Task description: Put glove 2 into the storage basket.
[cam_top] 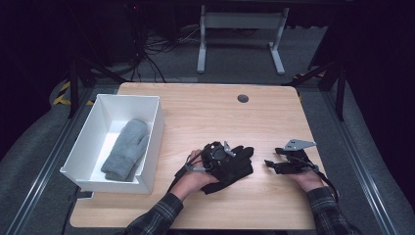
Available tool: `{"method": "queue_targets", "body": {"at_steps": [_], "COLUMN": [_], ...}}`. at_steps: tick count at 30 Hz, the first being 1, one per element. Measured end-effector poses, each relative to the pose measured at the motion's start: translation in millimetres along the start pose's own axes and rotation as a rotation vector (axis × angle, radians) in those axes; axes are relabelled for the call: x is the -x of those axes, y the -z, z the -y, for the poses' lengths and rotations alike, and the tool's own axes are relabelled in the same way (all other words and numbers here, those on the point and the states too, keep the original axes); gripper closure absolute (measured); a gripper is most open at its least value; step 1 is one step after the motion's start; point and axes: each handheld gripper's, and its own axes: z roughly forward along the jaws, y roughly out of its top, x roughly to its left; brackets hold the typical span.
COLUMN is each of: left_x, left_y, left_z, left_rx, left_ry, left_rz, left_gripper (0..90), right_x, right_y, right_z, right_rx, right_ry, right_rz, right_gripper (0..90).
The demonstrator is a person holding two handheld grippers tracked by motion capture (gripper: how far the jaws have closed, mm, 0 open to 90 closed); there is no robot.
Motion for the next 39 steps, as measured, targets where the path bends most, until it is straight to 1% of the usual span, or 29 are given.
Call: {"method": "queue_targets", "body": {"at_steps": [4,5,6,7,9,10,11,12,13,14,15,16,18,20,22,25,27,29,33,37,39], "left_x": [-0.9,-1.1,-1.2,-0.9,0.6,1.3,1.3,1.6,1.5,1.5,1.3,1.4,1.2,1.3,1.6,0.4,-1.6,-4.4,-10.9,-15.3,-17.1], "left_y": [0.4,1.0,1.3,1.7,3.1,3.3,3.3,4.2,4.1,4.1,4.3,4.6,7.1,9.2,12.9,25.5,35.2,47.2,69.1,91.2,101.1], "left_z": [1.6,2.0,2.2,2.5,2.4,2.0,2.0,1.6,1.7,1.7,1.5,1.3,-0.2,-1.0,-1.2,-3.0,-4.2,-6.1,-10.0,-12.6,-13.2], "left_rx": [0.014,0.012,0.012,0.022,0.017,0.019,0.019,0.013,0.015,0.015,0.016,0.017,0.005,0.002,0.005,0.009,0.028,0.054,0.07,0.09,0.098], "left_ry": [0.0,0.0,0.0,-0.011,-0.013,-0.024,-0.024,-0.031,-0.026,-0.026,-0.021,-0.017,-0.01,-0.01,0.008,0.009,0.024,0.048,0.065,0.104,0.111], "left_rz": [0.035,0.055,0.069,0.084,0.106,0.119,0.119,0.155,0.168,0.168,0.175,0.177,0.182,0.179,0.185,0.166,0.155,0.151,0.131,0.108,0.101], "left_gripper": [17.4,19.9,24.3,28.5,37.2,42.2,47.9,54.5,58.7,61.7,61.7,63.9,66.1,66.6,66.6,66.6,66.5,66.5,66.3,66.3,66.3], "right_x": [0.0,0.0,0.0,0.0,0.1,0.1,0.2,0.1,0.1,0.1,0.1,0.1,0.1,0.2,0.2,0.2,0.2,0.1,0.1,0.0,0.0], "right_y": [-0.1,-0.1,-0.1,-0.1,-0.1,-0.1,-0.2,-0.1,-0.1,-0.1,-0.1,-0.1,-0.1,-0.2,-0.1,-0.2,-0.2,-0.2,-0.2,-0.2,-0.2], "right_z": [0.0,0.0,-0.1,-0.1,-0.1,-0.1,-0.1,-0.1,-0.1,-0.1,-0.1,-0.1,-0.1,-0.2,-0.2,-0.2,-0.2,-0.2,-0.2,-0.2,-0.2], "right_rx": [0.0,0.0,0.0,0.0,0.0,0.0,0.001,0.0,0.0,0.0,0.0,0.0,0.0,0.0,0.0,0.0,0.0,0.0,0.0,-0.001,-0.001], "right_ry": [0.0,0.0,0.0,0.0,0.0,0.0,0.002,0.001,0.0,0.0,0.0,0.0,0.0,0.001,0.001,0.001,0.002,0.001,0.001,0.0,0.0], "right_rz": [0.0,0.0,-0.001,-0.001,-0.001,-0.001,0.0,-0.001,-0.001,-0.001,-0.001,-0.001,-0.001,-0.001,-0.002,-0.001,-0.001,-0.002,-0.001,-0.002,-0.003], "right_gripper": [28.8,28.8,28.9,28.9,28.9,29.0,29.0,29.0,29.0,29.0,29.0,29.0,29.0,29.0,29.0,28.9,28.6,28.6,28.6,28.6,28.6]}}
